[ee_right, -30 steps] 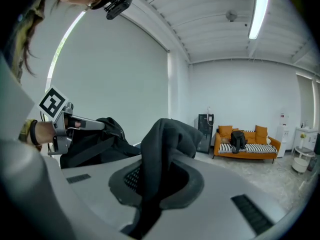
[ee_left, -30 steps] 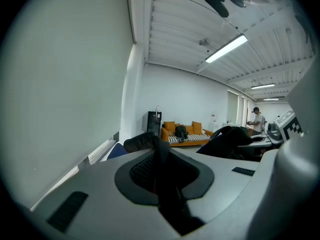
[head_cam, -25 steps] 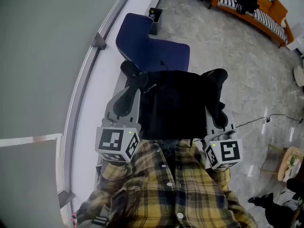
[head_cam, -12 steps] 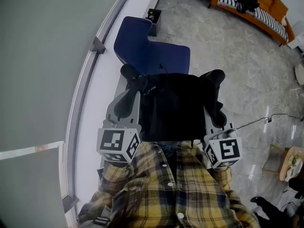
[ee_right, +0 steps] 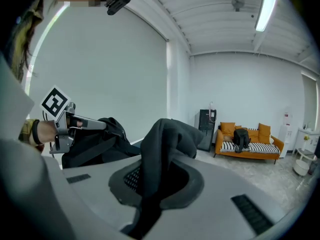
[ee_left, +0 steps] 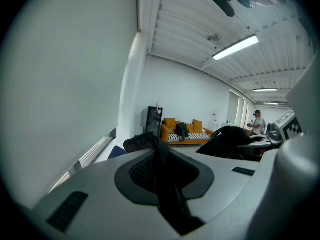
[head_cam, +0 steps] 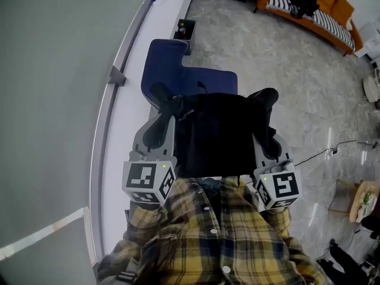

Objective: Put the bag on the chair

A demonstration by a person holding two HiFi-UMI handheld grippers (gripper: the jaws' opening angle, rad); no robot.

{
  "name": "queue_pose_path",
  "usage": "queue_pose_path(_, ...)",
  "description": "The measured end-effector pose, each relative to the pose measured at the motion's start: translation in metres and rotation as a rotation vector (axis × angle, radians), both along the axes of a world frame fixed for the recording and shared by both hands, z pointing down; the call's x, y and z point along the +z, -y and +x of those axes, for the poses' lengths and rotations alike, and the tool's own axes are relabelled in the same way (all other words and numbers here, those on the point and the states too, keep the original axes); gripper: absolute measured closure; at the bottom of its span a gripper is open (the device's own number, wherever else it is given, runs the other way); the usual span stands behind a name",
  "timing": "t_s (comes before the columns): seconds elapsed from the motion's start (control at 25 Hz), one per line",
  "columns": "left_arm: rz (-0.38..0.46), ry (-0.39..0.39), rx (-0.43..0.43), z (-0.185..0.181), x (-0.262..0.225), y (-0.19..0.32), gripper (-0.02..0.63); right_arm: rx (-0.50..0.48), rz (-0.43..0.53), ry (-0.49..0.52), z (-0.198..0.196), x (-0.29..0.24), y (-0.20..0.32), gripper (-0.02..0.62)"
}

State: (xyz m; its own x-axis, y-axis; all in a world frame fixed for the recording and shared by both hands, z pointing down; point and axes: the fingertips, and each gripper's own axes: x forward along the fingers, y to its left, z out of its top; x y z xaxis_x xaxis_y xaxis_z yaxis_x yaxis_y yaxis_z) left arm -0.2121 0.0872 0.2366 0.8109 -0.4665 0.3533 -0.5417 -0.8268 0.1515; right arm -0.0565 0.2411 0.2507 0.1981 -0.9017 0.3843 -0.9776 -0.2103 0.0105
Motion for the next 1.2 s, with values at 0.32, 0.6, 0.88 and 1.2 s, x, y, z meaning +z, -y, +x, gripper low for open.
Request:
queue_pose_path(0.32,-0.015,0.005,0.071,0.026,0.005,0.073,0.545,0.058,-0.021,0.000,0.022,0.004,0.067,0.561)
queue_pose_path(0.6,-0.058,-0.009,0.158,0.042,0.015,0.104,0.545,0.145,-0.050,-0.015,0.036,0.005,0.096,0.561)
queue_pose_path(0.88,-0.073,-0.012,0.216,0.054,0.021,0.123,0.545,0.205,-0.064,-0.017,0.044,0.011,0.108,0.561)
queue_pose_path(1.2,-0.105,0.012,0.208,0.068,0.033,0.133,0.545,0.206,-0.089,0.008,0.058,0.022,0.115,0.561)
